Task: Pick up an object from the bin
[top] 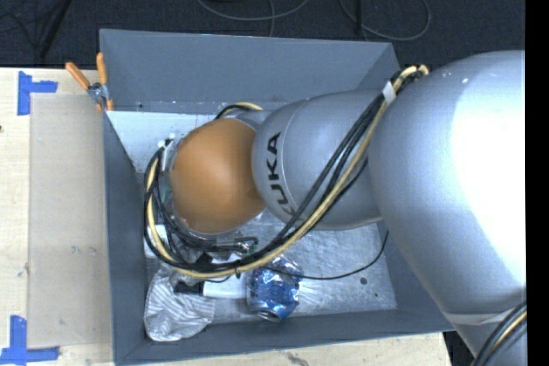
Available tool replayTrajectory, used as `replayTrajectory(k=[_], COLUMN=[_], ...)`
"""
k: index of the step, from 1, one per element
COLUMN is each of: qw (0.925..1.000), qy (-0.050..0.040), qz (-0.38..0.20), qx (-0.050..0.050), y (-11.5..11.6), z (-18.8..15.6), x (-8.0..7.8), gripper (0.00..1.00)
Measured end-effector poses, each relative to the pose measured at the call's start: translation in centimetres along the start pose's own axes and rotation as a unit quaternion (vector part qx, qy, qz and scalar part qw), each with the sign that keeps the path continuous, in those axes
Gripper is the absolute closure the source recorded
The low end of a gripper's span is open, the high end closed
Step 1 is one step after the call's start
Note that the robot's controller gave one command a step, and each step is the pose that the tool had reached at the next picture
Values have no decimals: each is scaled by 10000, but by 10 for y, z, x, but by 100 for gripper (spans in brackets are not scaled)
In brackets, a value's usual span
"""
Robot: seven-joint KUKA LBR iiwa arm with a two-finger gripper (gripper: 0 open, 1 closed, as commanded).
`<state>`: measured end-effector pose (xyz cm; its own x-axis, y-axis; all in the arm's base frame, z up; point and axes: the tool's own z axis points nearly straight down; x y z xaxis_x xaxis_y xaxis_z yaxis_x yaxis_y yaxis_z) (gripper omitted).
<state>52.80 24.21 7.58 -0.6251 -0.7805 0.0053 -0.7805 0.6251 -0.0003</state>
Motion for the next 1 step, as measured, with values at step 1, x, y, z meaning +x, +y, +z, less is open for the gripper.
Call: replayTrajectory(k=[1], qw=[10000], qy=[-4], qz=[3], qx=[-2], y=[0], z=[-2], x=[0], gripper=[100])
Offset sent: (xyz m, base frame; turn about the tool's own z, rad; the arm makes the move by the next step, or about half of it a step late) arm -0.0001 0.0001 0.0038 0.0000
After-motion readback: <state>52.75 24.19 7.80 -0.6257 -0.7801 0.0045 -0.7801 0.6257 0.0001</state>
